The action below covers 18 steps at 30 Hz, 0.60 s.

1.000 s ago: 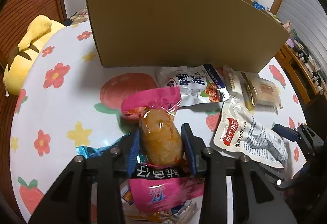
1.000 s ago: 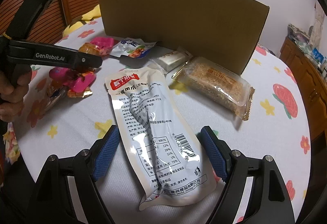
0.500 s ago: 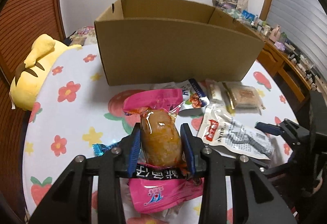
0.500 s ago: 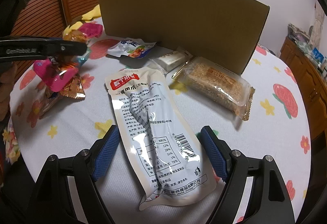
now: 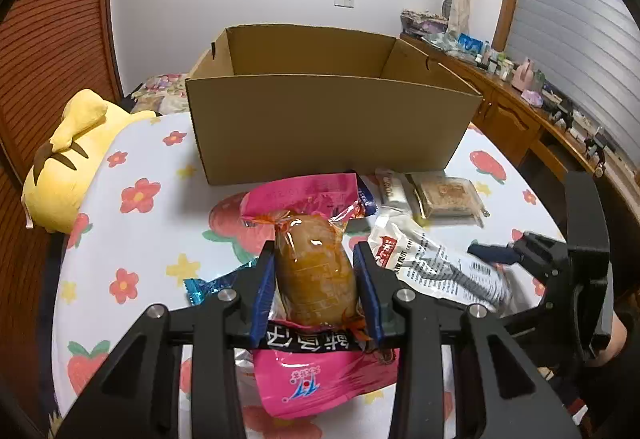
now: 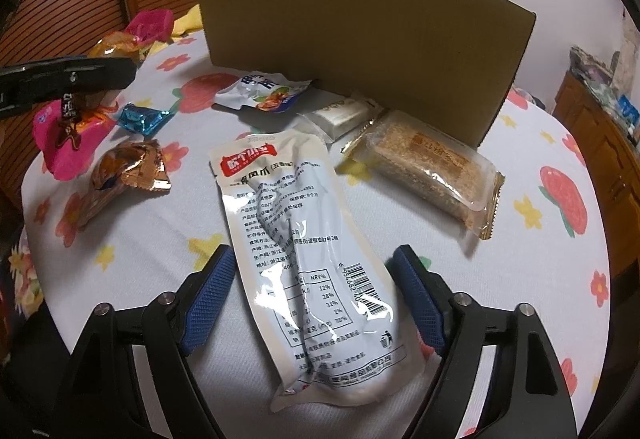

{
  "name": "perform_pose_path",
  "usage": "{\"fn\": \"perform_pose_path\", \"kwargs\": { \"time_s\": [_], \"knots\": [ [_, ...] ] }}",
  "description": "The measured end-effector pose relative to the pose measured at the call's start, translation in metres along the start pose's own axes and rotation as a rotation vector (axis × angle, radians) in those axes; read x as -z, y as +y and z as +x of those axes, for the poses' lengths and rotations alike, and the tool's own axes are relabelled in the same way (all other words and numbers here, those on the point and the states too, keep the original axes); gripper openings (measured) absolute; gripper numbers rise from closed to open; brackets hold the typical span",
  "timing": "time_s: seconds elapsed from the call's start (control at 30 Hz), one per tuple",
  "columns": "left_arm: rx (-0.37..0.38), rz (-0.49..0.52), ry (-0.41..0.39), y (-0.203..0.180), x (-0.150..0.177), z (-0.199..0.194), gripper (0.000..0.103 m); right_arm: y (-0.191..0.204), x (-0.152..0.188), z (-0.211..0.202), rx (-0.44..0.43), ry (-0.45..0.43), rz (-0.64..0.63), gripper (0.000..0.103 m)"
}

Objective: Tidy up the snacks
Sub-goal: 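Grasp the long white packet with red label with the right tool, then carry the pink snack and white packet over the box with both tools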

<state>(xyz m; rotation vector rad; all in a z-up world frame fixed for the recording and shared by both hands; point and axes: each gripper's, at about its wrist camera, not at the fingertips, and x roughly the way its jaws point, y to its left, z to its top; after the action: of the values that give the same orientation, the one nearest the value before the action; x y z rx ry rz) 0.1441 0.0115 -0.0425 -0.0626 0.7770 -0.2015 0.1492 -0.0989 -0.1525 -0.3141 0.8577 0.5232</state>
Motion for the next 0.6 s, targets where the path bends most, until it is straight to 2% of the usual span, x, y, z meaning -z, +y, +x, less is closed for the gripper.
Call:
{"fn": "perform_pose_path", "kwargs": {
  "time_s": [0.2,0.27,0.6],
  "knots": [
    [0.001,-0.008,-0.003,0.002,0.004,-0.002,0.037,0.011,0.003,-0.008,-0.015,0.021,-0.038,0.057],
    [0.001,-0.009,-0.002,0.003,0.005,-0.002,0.037,0.014,0.005,-0.011,-0.017,0.019,-0.04,0.048],
    [0.004,-0.007,-0.014,0.001,0.004,-0.005,0.037,0.022,0.006,-0.032,-0.041,-0.038,-0.035,0.046]
  ]
}}
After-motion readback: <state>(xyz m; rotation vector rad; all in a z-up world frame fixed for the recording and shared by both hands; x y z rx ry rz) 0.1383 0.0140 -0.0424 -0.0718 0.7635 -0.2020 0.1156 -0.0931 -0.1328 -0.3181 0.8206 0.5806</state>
